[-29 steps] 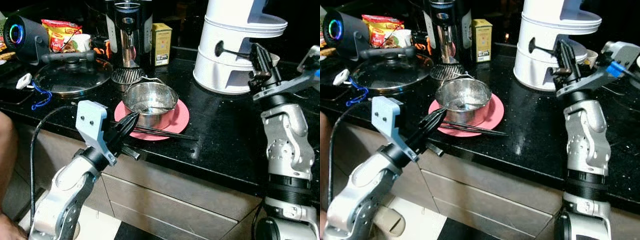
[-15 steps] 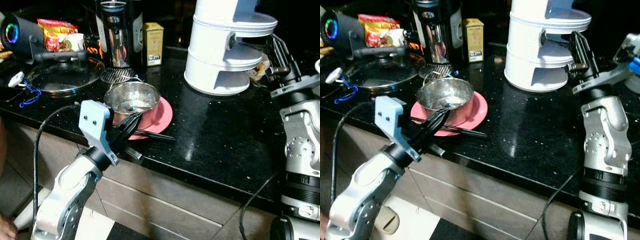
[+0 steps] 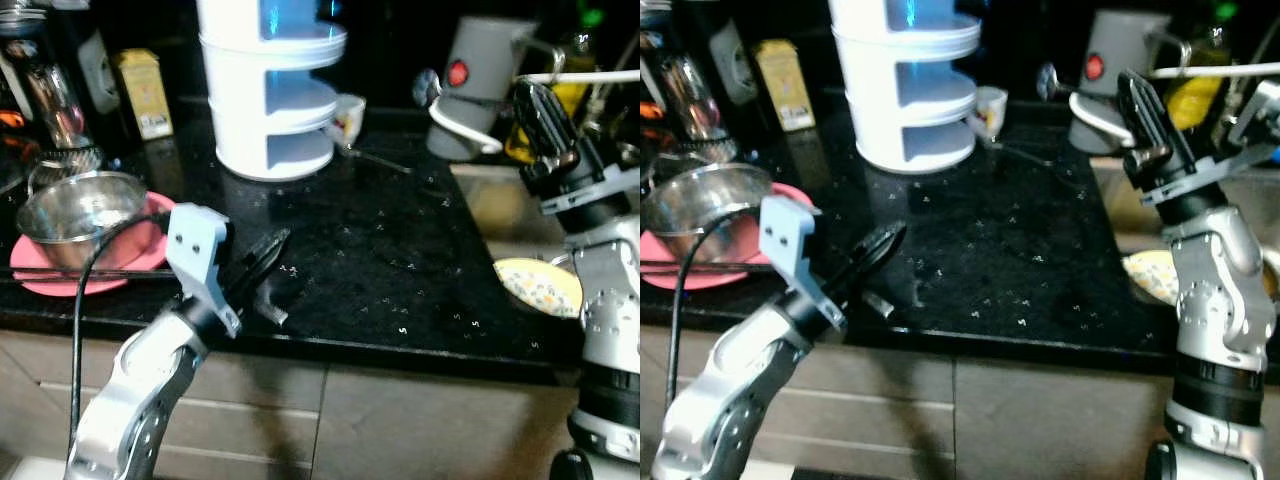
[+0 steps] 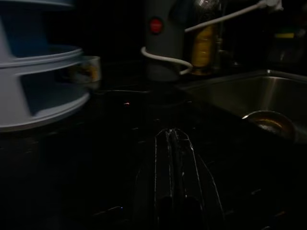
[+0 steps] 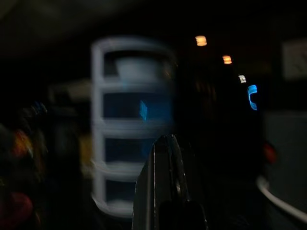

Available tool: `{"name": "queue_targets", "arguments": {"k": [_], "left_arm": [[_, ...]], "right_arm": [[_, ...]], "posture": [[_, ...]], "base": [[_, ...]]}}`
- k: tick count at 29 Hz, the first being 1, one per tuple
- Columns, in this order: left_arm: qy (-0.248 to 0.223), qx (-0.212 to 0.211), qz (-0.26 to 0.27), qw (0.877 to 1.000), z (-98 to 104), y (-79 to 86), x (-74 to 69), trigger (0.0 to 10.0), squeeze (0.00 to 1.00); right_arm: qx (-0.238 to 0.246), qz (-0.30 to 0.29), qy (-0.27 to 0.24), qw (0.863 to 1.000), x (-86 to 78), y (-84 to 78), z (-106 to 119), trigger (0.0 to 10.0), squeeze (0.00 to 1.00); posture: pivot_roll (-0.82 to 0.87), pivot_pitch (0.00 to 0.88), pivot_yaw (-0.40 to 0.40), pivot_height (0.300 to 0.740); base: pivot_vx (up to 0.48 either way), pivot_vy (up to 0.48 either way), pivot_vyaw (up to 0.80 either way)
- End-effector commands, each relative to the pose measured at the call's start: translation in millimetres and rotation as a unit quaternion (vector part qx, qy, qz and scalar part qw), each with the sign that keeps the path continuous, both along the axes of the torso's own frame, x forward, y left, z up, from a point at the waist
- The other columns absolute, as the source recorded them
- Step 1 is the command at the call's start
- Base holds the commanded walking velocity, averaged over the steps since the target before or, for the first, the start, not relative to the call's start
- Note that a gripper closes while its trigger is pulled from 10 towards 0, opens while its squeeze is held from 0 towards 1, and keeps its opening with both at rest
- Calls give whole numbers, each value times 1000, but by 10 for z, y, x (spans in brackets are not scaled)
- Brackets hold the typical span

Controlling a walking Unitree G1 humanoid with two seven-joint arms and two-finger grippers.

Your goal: Kitchen organization

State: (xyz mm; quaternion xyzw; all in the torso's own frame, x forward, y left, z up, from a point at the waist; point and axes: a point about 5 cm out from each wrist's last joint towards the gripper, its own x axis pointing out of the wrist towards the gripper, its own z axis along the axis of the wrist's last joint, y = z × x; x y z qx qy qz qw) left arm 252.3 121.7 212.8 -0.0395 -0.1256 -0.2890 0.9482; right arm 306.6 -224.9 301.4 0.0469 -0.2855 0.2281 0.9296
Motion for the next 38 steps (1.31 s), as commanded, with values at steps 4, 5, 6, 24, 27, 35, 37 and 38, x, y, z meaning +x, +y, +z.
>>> {"name": "queue_targets", "arguments": {"k": [4,5,6,24,27,35,37,38], "left_arm": [[-7,-1,-4,1000,29,-15,1,10000,0],[-7,-1,-4,1000,29,-15,1,10000,0],[-7,-1,-4,1000,31,-16,2,10000,0],[-7,-9,10,1000,48,-4,43,10000,0],[-6,-10,11,1000,45,-5,52,10000,0],[-7,-10,8,1000,45,-22,60,10000,0],[-7,-10,8,1000,45,-23,61,10000,0],[-8,-10,9,1000,45,-24,61,10000,0]], "right_arm": [[-75,-51,52,995,108,35,-139,10000,0],[-75,-51,52,995,108,35,-139,10000,0],[-82,-57,59,993,126,46,-161,10000,0],[-104,-115,133,979,368,287,-398,10000,0],[-110,-115,145,976,385,328,-446,10000,0],[-195,-203,220,934,496,221,-686,10000,0],[-204,-208,229,929,506,204,-707,10000,0],[-210,-207,232,927,509,201,-718,10000,0]], "posture": [[34,0,-25,740],[34,0,-25,740],[35,0,-25,740],[35,0,-35,740],[35,0,-36,740],[35,0,-41,740],[33,0,-41,740],[33,0,-41,740]], "base": [[0,-337,0],[0,-341,0],[0,-341,0],[0,-269,0],[0,0,0],[0,0,0],[0,0,0],[0,0,0]]}}
